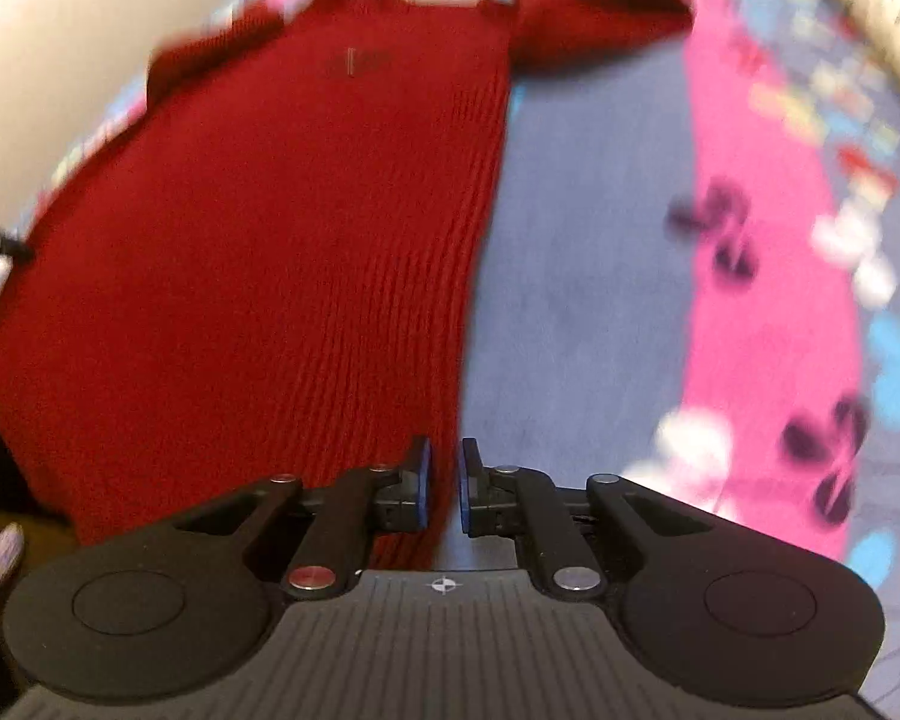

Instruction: Fold small clothes

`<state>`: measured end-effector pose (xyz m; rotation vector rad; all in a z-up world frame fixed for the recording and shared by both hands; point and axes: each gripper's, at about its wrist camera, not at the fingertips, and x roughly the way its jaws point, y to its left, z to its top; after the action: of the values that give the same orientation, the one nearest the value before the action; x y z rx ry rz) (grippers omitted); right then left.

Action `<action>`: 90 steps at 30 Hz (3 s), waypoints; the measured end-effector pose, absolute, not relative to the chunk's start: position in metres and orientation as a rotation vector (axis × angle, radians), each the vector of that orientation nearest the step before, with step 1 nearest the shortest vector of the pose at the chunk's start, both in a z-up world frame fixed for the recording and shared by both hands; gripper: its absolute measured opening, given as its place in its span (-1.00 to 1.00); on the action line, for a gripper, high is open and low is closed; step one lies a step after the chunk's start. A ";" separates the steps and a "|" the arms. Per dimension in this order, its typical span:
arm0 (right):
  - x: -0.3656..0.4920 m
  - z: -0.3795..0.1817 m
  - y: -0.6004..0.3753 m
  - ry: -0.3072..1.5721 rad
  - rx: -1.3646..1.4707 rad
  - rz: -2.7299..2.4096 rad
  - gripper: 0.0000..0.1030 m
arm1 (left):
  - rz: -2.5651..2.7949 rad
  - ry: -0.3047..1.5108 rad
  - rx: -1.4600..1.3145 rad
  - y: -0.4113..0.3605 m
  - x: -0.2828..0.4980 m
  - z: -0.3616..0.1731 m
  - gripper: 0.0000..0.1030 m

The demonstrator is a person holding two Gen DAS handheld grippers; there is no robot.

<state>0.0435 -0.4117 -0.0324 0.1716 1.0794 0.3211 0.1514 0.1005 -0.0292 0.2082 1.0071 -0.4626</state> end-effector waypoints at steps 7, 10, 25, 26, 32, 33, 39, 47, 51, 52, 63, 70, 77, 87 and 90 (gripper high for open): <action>0.058 -0.008 -0.385 0.881 0.243 0.428 -0.35 | -0.547 0.973 0.169 0.091 0.148 -0.025 -0.33; 0.069 -0.031 -0.350 1.045 0.051 0.451 -0.24 | -0.551 1.071 0.382 0.071 0.142 -0.050 -0.34; 0.109 0.027 -0.321 0.716 0.199 0.277 -0.12 | -0.305 0.689 0.081 0.067 0.157 0.031 0.61; 0.116 0.027 -0.317 0.703 0.205 0.270 -0.11 | -0.297 0.683 0.074 0.070 0.161 0.037 0.62; 0.170 0.027 -0.301 0.630 0.307 0.155 -0.11 | -0.234 0.691 0.089 0.060 0.199 0.060 0.30; 0.178 0.028 -0.299 0.626 0.325 0.129 -0.11 | -0.217 0.699 0.100 0.055 0.209 0.062 0.18; 0.221 0.031 -0.301 0.621 0.344 -0.064 -0.11 | -0.175 0.769 0.081 0.038 0.276 0.062 -0.79; 0.255 0.020 -0.307 0.706 0.473 -0.048 -0.84 | -0.135 0.860 -0.073 0.037 0.385 0.031 -0.79; 0.263 0.025 -0.306 0.687 0.441 -0.030 -0.84 | -0.095 0.873 -0.141 0.046 0.432 0.005 -0.78; 0.266 0.024 -0.308 0.698 0.447 -0.022 -0.84 | -0.083 0.877 -0.169 0.051 0.444 -0.002 -0.76; 0.281 0.008 -0.303 0.770 0.452 0.038 -0.81 | 0.041 0.858 -0.419 0.103 0.544 -0.052 -0.35; 0.287 -0.002 -0.304 0.792 0.444 0.027 -0.81 | 0.027 0.887 -0.329 0.082 0.573 -0.068 -0.75; 0.290 -0.003 -0.299 0.795 0.414 0.043 -0.81 | 0.287 0.657 -0.274 0.160 0.480 0.004 -0.78; 0.288 -0.004 -0.290 0.808 0.409 0.076 -0.81 | 0.561 0.674 -0.717 0.280 0.304 -0.013 -0.77; 0.287 -0.004 -0.287 0.806 0.395 0.075 -0.81 | 0.579 0.653 -0.879 0.304 0.283 -0.020 -0.76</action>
<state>0.2869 -0.2868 -0.0038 0.3950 0.8061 0.0747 0.2835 0.3036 -0.0204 -0.8786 0.6534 0.5785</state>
